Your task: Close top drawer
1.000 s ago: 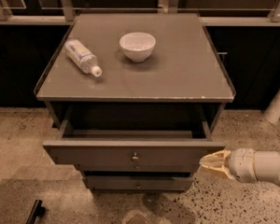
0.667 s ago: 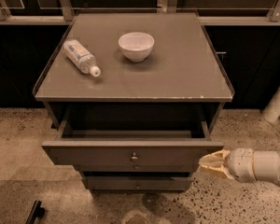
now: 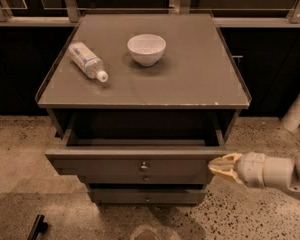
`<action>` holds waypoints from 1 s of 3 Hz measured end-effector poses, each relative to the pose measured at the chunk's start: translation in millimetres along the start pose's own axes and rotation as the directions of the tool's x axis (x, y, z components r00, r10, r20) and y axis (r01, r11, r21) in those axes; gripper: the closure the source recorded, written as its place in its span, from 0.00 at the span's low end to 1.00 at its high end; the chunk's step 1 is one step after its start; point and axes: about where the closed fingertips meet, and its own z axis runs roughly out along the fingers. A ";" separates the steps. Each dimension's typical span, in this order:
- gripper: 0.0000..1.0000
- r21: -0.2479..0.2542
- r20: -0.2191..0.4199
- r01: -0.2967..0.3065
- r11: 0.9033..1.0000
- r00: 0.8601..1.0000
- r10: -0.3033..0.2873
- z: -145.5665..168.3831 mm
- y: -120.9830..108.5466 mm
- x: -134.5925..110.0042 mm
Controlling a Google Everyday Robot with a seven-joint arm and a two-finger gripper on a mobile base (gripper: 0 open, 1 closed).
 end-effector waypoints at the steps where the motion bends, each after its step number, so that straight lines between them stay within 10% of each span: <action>1: 1.00 0.016 0.006 0.025 1.000 1.000 -0.025 3.9 -6.0 -3.7; 3: 1.00 0.072 0.027 0.092 0.993 0.995 -0.094 17.4 -34.5 -17.9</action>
Offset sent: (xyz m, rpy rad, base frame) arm 0.1163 0.0054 0.0360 -0.0808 -0.3152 -0.0283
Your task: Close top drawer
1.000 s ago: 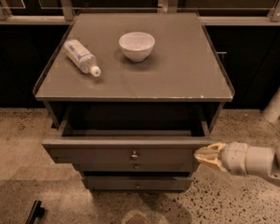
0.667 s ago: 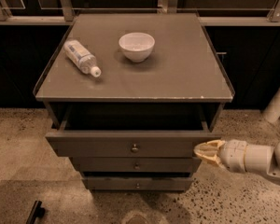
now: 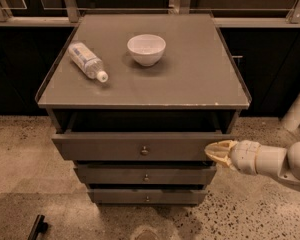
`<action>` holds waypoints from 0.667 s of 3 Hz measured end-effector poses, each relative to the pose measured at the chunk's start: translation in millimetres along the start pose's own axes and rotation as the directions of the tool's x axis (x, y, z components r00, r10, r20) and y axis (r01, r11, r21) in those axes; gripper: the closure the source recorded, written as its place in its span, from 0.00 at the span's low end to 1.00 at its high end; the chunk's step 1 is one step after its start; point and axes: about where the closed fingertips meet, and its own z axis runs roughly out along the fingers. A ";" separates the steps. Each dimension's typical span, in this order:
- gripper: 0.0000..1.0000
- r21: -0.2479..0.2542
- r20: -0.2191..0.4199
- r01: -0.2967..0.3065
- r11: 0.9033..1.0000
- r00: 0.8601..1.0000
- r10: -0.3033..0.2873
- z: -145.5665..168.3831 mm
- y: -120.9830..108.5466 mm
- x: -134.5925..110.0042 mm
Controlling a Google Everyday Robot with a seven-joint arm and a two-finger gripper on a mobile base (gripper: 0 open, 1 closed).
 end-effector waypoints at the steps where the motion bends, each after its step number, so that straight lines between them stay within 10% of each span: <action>1: 1.00 0.035 0.024 0.033 0.999 0.999 -0.033 18.2 -20.7 -8.1; 2: 1.00 0.035 0.024 0.033 0.999 0.999 -0.033 18.0 -20.2 -8.1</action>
Offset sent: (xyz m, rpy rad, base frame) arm 0.1049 0.0174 0.0176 0.0241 -0.2016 -0.0444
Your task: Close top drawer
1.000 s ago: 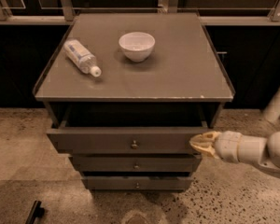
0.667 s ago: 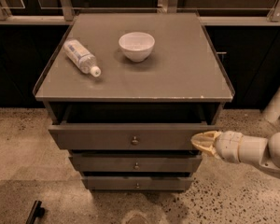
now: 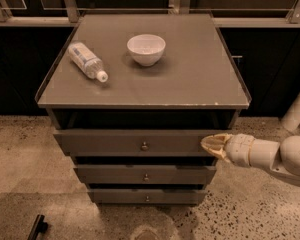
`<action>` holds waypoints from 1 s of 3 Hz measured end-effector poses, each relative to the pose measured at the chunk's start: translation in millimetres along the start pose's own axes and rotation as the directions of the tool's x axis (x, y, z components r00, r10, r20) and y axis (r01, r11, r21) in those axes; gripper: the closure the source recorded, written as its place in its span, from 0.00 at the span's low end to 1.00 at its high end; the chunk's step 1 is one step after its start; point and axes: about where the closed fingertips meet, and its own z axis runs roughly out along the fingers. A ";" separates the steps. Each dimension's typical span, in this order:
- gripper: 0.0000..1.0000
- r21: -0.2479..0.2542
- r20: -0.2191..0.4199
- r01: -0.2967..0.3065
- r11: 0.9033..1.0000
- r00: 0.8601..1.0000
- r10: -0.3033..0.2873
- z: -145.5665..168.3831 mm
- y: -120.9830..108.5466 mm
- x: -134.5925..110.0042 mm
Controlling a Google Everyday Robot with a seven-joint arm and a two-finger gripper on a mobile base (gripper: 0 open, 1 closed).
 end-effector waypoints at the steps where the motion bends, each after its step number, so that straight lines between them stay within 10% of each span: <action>1: 1.00 0.005 0.026 0.004 1.000 1.000 -0.004 9.9 -8.3 -3.4; 3: 1.00 0.049 0.049 -0.159 0.986 0.986 0.157 -73.7 24.9 21.3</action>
Offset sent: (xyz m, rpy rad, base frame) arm -0.0775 -0.0668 -0.0120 0.1579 0.1576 -0.0961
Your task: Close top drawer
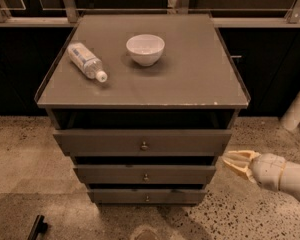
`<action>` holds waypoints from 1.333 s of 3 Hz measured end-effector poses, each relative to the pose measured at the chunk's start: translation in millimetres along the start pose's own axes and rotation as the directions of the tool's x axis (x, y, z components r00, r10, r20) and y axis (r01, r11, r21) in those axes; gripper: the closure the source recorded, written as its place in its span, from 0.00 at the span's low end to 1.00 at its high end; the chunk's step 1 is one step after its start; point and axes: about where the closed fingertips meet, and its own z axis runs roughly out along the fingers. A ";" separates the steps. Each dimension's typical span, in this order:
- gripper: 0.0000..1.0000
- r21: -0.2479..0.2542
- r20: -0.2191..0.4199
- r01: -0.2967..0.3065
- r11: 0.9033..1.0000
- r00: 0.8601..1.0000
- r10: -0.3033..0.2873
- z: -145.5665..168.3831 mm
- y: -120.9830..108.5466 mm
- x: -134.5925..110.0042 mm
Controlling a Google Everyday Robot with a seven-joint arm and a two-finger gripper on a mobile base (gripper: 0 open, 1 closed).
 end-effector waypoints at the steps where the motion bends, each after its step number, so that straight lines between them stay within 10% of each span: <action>1: 0.82 0.028 -0.004 -0.015 1.000 1.000 0.015 -15.1 -2.4 7.4; 4: 0.11 0.028 -0.004 -0.014 1.000 1.000 0.015 -15.0 -2.4 7.3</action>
Offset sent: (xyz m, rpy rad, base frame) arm -0.0084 -0.0147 -0.0001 0.0026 0.0007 -0.0315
